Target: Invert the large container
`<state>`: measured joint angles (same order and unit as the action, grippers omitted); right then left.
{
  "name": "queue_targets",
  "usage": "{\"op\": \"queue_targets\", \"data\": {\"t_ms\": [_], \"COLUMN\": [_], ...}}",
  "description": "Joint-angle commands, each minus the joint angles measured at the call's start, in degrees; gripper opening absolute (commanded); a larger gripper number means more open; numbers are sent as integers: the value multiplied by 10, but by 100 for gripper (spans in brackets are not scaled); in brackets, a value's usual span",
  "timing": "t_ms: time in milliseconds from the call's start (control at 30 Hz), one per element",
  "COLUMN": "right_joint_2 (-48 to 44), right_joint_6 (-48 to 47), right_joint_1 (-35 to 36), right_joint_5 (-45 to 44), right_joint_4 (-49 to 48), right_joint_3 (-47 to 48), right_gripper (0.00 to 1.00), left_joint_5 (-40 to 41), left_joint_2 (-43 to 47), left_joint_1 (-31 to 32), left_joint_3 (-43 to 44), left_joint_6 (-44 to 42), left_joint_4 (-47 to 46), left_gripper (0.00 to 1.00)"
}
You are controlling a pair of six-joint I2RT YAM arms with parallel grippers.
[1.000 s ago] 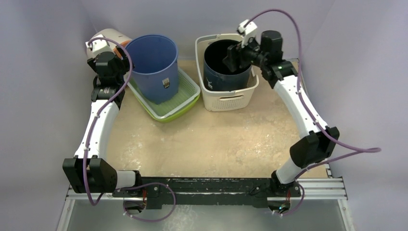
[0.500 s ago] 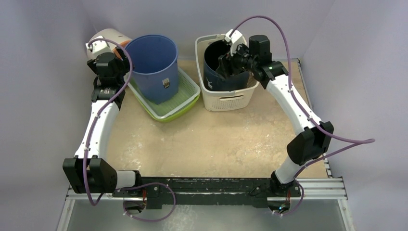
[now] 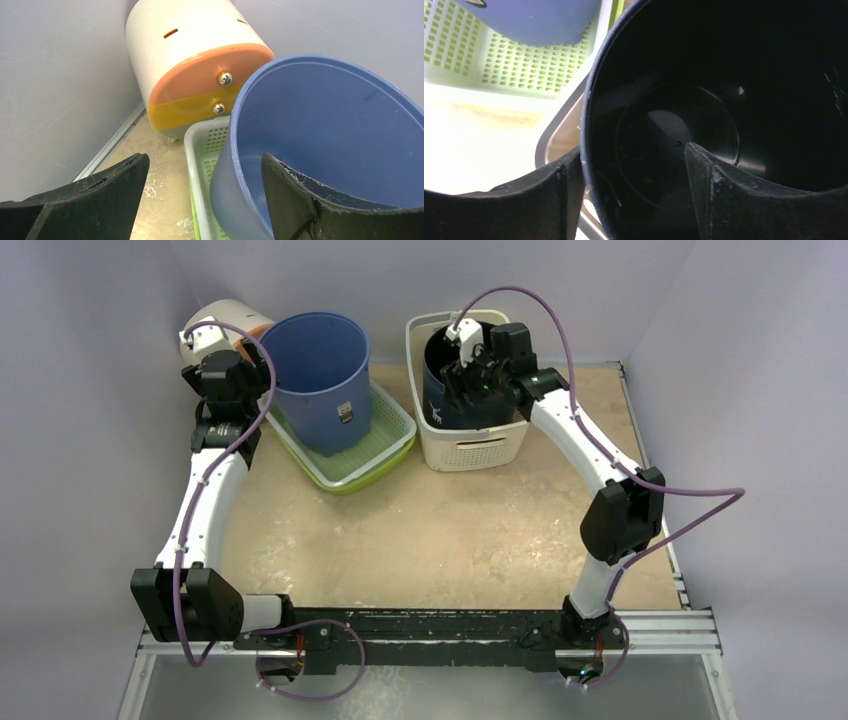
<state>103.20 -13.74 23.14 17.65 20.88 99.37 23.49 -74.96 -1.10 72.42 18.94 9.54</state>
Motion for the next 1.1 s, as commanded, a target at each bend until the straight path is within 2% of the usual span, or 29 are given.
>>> {"op": "queue_targets", "data": {"t_ms": [0,167,333,367,567,633,933,1067], "right_joint_2": [0,7,11,12,11,15,26,7], "right_joint_6": [-7,-5,-4,-4,10,31,45,52], "right_joint_1": [0,0,1,1,1,0,1,0], "right_joint_5": [-49,-48,-43,-45,-56,-27,-10,-43], "right_joint_4": [2,17,36,40,31,32,41,28], "right_joint_3": [33,31,24,24,30,43,217,239], "right_gripper": [66,50,4,0,0,0,0,0], "left_joint_5": [11,12,14,14,19,22,38,39], "left_joint_2": [15,14,15,14,14,13,13,11], "left_joint_1": [0,0,-1,-1,-1,-2,-3,-4], "left_joint_3": [4,-5,-10,-10,-6,-5,7,12], "left_joint_6": [0,0,0,0,-3,-5,-9,-10], "left_joint_4": [-10,-9,-10,-10,-13,-13,-16,-24], "left_gripper": [82,82,82,82,82,82,82,82]}}
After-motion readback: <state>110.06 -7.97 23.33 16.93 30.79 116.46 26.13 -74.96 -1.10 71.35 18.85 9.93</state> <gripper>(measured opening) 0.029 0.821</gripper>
